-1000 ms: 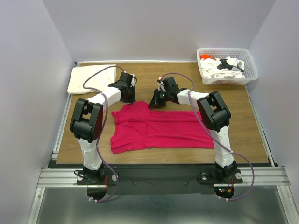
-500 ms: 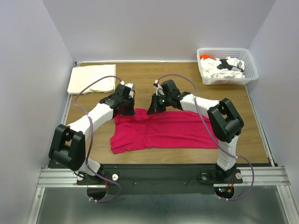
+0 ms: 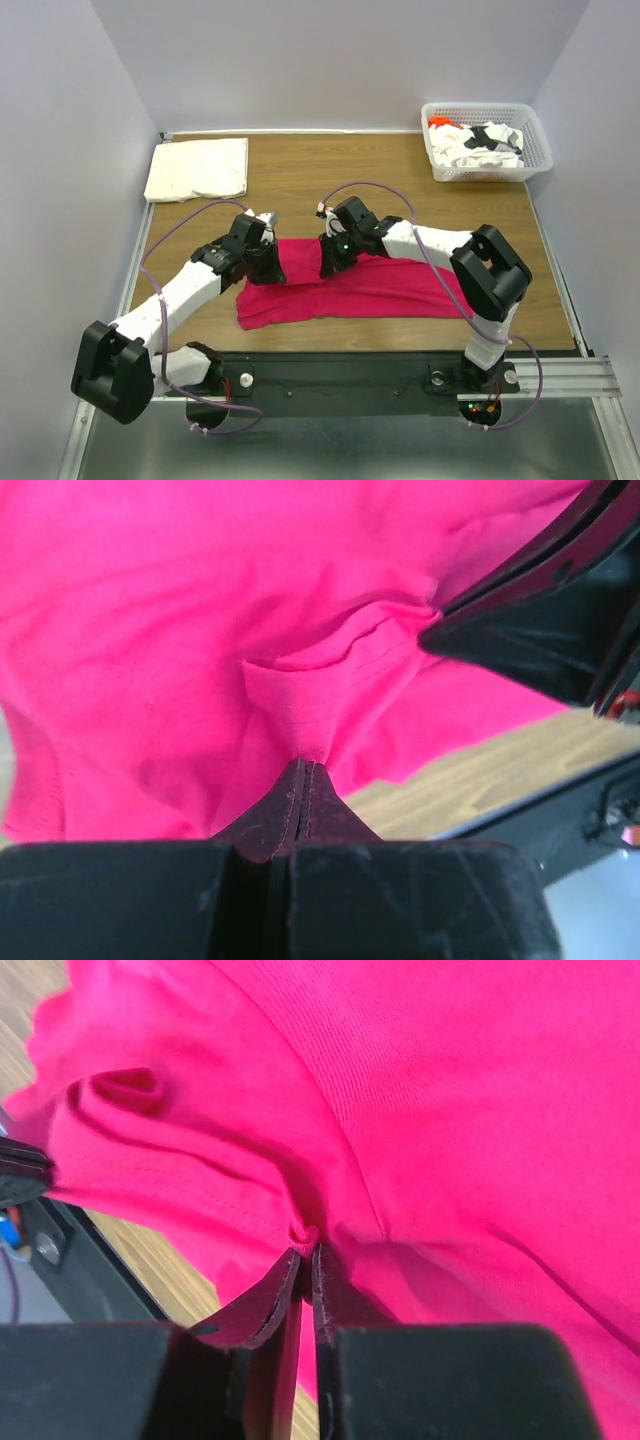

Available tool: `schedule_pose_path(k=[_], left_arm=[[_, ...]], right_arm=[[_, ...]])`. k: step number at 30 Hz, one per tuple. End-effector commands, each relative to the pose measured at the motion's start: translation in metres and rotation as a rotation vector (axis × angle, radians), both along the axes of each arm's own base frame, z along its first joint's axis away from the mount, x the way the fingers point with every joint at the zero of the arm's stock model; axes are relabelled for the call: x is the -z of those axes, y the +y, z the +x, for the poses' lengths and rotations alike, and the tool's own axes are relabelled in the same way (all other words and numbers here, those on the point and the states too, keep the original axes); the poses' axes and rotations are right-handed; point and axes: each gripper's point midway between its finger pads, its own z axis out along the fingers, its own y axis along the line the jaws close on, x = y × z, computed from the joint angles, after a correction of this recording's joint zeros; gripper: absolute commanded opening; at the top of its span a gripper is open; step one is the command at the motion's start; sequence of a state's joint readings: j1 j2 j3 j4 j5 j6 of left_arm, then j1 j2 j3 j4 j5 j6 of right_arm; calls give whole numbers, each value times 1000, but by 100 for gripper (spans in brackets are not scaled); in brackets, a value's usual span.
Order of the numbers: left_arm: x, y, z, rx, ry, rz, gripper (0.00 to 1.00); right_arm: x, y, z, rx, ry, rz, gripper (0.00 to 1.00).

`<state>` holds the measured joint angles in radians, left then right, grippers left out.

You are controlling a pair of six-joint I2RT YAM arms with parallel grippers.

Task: Fold and stack the t-shirts
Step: Fold the tshirt

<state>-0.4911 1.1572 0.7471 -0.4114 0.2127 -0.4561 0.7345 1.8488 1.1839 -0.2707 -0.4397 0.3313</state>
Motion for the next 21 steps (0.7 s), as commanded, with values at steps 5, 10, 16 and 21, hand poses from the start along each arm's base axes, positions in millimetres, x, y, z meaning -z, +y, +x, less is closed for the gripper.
schedule_pose_path(k=[5, 10, 16, 21], left_arm=[[11, -8, -49, 28, 125, -117, 15], [8, -6, -56, 37, 124, -128, 73], [-11, 0, -34, -27, 30, -97, 85], [-14, 11, -3, -136, -43, -20, 79]], right_arm=[[-20, -13, -8, -67, -104, -27, 33], [-26, -19, -17, -109, -113, -31, 43], [-41, -33, -3, -55, -216, -86, 44], [-52, -17, 6, -68, -217, -44, 44]])
